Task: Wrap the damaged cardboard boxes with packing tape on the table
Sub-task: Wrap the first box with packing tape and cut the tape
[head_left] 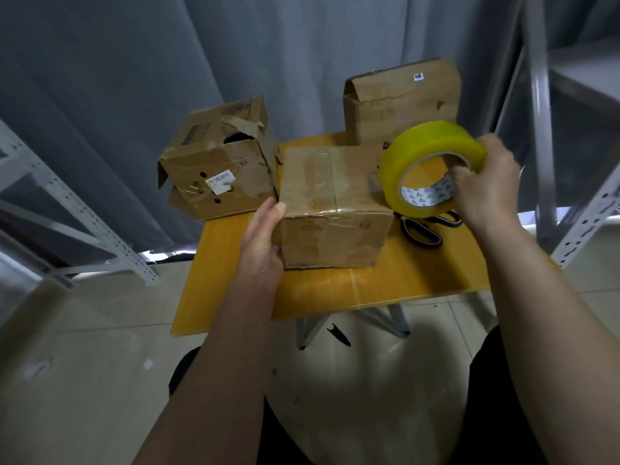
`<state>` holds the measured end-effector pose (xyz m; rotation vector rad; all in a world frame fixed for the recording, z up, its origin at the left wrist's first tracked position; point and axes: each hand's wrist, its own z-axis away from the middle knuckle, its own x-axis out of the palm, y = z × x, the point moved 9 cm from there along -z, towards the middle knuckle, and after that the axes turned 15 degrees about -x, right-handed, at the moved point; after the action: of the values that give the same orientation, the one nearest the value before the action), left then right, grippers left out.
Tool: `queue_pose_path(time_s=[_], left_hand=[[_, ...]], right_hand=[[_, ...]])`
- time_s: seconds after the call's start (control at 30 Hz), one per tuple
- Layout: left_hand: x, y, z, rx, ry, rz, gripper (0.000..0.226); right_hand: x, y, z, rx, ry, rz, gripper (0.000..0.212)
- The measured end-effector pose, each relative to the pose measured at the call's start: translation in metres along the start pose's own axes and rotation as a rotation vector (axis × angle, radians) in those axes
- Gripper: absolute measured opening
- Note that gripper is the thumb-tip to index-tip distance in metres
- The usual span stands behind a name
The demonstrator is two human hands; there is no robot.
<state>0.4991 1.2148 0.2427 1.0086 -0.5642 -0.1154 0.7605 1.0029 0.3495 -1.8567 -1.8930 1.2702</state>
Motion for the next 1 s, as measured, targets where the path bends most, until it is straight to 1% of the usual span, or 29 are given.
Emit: queue_pose_path(time_s=[0.07, 0.13, 0.2, 0.3, 0.4, 0.47, 0.57, 0.63, 0.73, 0.77, 0.8, 0.83, 0.9, 0.93, 1.0], left_hand=[[-0.007, -0.006, 0.0, -0.02, 0.007, 0.045, 0.079], [-0.009, -0.01, 0.001, -0.028, 0.0, 0.065, 0.079], [-0.008, -0.015, 0.001, -0.04, -0.011, 0.095, 0.074], [-0.007, -0.017, 0.002, -0.056, -0.036, 0.103, 0.063], [-0.006, -0.017, 0.005, -0.044, -0.047, 0.039, 0.051], [-0.006, -0.015, 0.005, -0.038, -0.048, -0.018, 0.046], [-0.011, -0.007, 0.003, -0.053, -0.01, -0.187, 0.036], [-0.01, -0.01, 0.002, -0.132, -0.005, -0.226, 0.04], [0.01, -0.017, 0.004, -0.179, -0.105, -0.276, 0.056], [0.016, -0.019, 0.005, -0.184, -0.113, -0.303, 0.06], [0.017, -0.02, 0.005, -0.191, -0.089, -0.316, 0.058], [0.015, -0.018, 0.005, -0.2, -0.042, -0.31, 0.052], [0.005, -0.016, 0.004, -0.21, 0.068, -0.258, 0.037], [-0.001, -0.015, 0.004, -0.213, 0.097, -0.217, 0.034], [-0.004, -0.015, 0.006, -0.208, 0.091, -0.14, 0.039]], right_hand=[[-0.007, 0.008, 0.002, -0.004, -0.004, 0.079, 0.02], [-0.006, 0.02, 0.006, 0.029, -0.026, 0.099, 0.019], [0.005, 0.034, 0.015, 0.102, -0.043, 0.045, 0.018], [0.02, 0.048, 0.029, 0.165, -0.077, 0.002, 0.027], [0.033, 0.061, 0.043, 0.215, -0.135, 0.011, 0.034], [0.039, 0.065, 0.05, 0.242, -0.146, 0.008, 0.035], [0.044, 0.066, 0.051, 0.241, -0.159, 0.014, 0.031], [0.047, 0.064, 0.048, 0.232, -0.186, 0.047, 0.032], [0.049, 0.06, 0.047, 0.236, -0.198, 0.071, 0.034], [0.049, 0.06, 0.047, 0.241, -0.199, 0.075, 0.035], [0.048, 0.06, 0.047, 0.252, -0.195, 0.071, 0.035], [0.047, 0.062, 0.048, 0.273, -0.182, 0.05, 0.036], [0.045, 0.063, 0.049, 0.334, -0.129, -0.036, 0.038], [0.044, 0.063, 0.049, 0.372, -0.093, -0.088, 0.042], [0.046, 0.06, 0.053, 0.485, -0.015, -0.221, 0.054]])
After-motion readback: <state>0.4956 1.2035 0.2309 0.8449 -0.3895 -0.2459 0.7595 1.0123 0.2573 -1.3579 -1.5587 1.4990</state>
